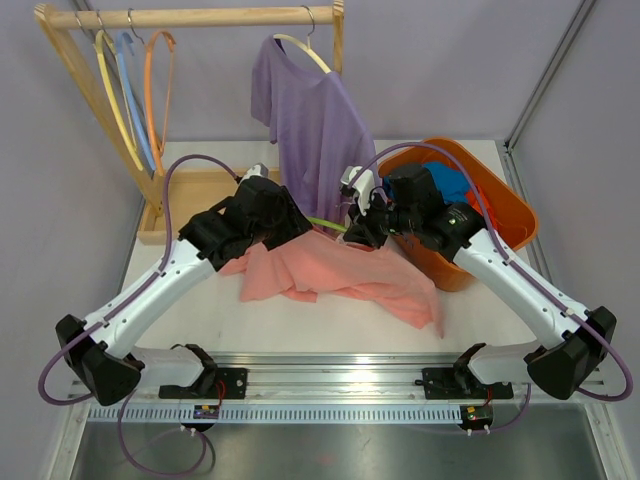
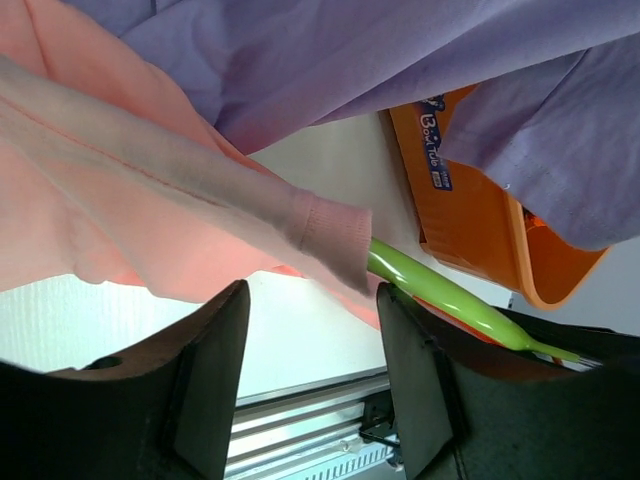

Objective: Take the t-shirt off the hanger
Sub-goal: Remove the tshirt from the hanger

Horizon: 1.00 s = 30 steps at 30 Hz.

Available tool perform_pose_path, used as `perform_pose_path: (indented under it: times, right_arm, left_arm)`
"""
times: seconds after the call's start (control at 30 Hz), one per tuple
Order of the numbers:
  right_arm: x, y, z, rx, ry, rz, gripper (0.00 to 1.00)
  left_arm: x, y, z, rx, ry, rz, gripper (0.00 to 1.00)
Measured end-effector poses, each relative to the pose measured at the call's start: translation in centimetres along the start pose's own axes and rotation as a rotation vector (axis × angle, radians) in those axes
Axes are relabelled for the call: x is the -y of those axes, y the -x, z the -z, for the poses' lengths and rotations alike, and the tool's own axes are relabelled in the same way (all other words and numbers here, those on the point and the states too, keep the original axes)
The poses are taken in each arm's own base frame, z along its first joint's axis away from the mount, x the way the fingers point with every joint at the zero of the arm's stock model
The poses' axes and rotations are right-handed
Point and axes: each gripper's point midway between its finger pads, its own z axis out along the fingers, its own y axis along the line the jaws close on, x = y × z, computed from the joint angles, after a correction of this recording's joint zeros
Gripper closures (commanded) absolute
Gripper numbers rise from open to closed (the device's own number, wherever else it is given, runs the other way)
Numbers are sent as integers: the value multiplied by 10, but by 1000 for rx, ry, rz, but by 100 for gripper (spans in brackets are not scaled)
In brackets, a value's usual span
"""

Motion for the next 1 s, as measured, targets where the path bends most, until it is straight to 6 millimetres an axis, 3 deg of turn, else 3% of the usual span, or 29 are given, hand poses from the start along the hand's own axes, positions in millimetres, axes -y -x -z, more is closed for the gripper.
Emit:
perform_pose_path:
  times: [0.3, 1.0]
  right_arm:
    - [-1, 3, 0, 12, 1, -30, 100]
    - [-15, 15, -6, 44, 64, -202, 100]
  left_arm:
    - [-4, 2, -9, 27, 34, -8, 58]
    - [-12, 18, -1, 184, 2, -12, 65]
